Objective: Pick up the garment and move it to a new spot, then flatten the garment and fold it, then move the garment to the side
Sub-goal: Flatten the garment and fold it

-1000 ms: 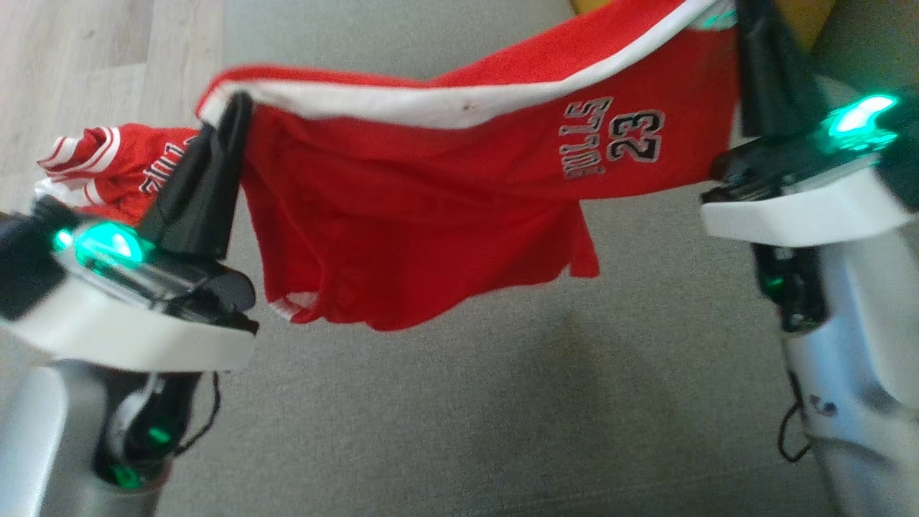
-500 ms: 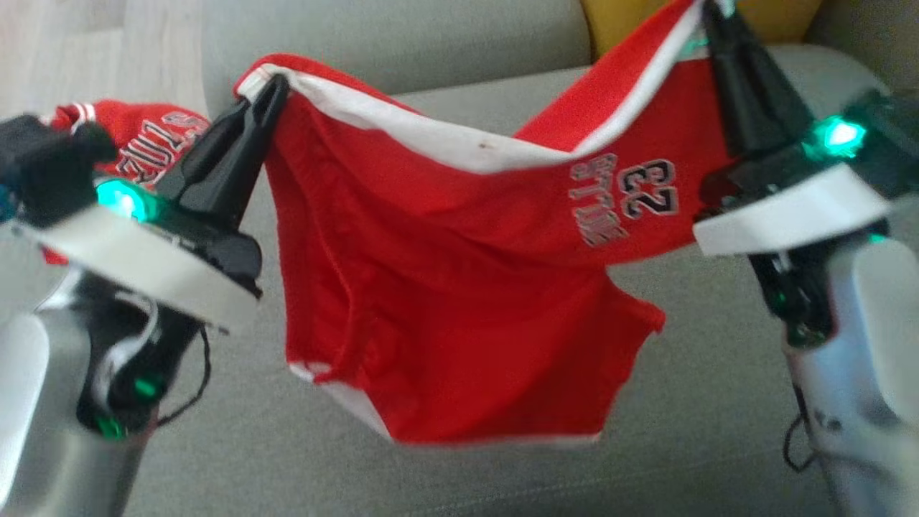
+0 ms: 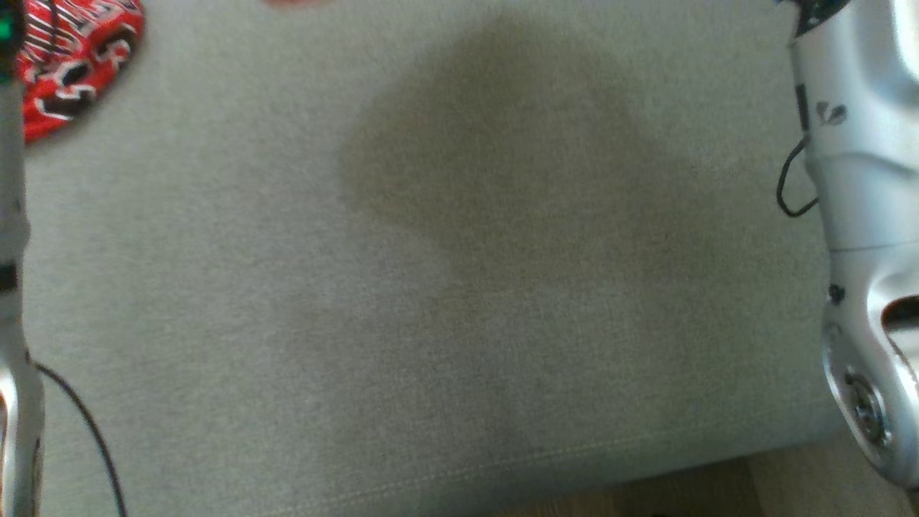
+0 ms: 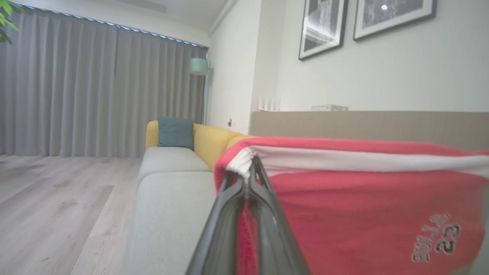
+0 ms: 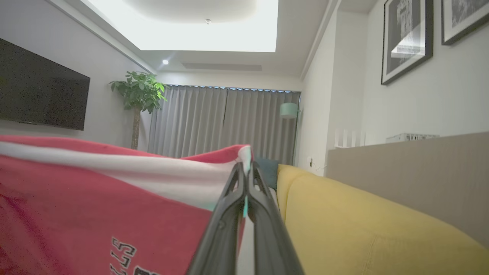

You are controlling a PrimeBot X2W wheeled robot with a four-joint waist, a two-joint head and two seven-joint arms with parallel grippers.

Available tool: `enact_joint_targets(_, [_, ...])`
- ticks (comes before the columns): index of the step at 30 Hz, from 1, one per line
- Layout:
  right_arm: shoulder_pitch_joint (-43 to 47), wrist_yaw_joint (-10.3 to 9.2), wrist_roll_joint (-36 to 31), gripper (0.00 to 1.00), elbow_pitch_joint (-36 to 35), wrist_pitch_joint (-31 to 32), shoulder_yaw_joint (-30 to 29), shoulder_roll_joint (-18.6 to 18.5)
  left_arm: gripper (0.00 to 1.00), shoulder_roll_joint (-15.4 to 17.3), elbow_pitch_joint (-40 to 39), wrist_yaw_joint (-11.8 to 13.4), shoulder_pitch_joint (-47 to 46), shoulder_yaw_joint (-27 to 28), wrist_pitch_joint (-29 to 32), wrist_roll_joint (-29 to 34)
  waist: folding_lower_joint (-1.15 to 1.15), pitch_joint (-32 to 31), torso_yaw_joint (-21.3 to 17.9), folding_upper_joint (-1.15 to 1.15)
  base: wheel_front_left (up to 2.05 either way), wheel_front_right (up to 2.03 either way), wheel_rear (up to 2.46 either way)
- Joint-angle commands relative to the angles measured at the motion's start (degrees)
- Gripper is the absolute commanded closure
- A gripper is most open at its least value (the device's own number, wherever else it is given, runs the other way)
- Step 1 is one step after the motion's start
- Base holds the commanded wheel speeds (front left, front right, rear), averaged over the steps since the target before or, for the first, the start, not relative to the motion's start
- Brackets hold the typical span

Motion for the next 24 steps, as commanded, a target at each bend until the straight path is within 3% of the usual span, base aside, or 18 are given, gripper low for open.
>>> enact_joint_targets(1, [-0.5,0.43,1.1,1.00,-0.9,-0.6,0.6,1.1,1.00,1.7,-0.1,-0.5,-2.3,1.7,-1.7,0.6,0.00,4.1,-0.9,0.00,0.00,0.00,0.00])
enact_joint_targets(7, [3.9,0.43,7.1,1.00,1.5,-1.2,8.2,1.2,1.00,-0.1,12.6,-2.4,-1.4,-1.2,-7.9,0.9,0.00,9.5,-0.3,0.00,0.00,0.00,0.00])
enact_joint_targets(12, [10.4,0.43,10.5,1.00,1.7,-1.2,11.0,1.2,1.00,-2.5,16.3,-3.2,3.1,-2.4,-10.4,-2.6,0.00,10.5,0.8,0.00,0.00,0.00,0.00])
enact_joint_targets(20, [19.3,0.43,11.6,1.00,-5.1,-1.2,9.6,1.2,1.00,-3.3,4.9,-3.3,14.1,-6.0,-11.3,-10.7,0.00,6.7,2.4,0.00,0.00,0.00,0.00])
enact_joint_targets(24, [25.3,0.43,10.8,1.00,-8.8,-1.2,9.6,1.2,1.00,-1.0,-5.8,-3.3,23.8,-7.2,-11.3,-13.0,0.00,3.6,2.8,0.00,0.00,0.00,0.00])
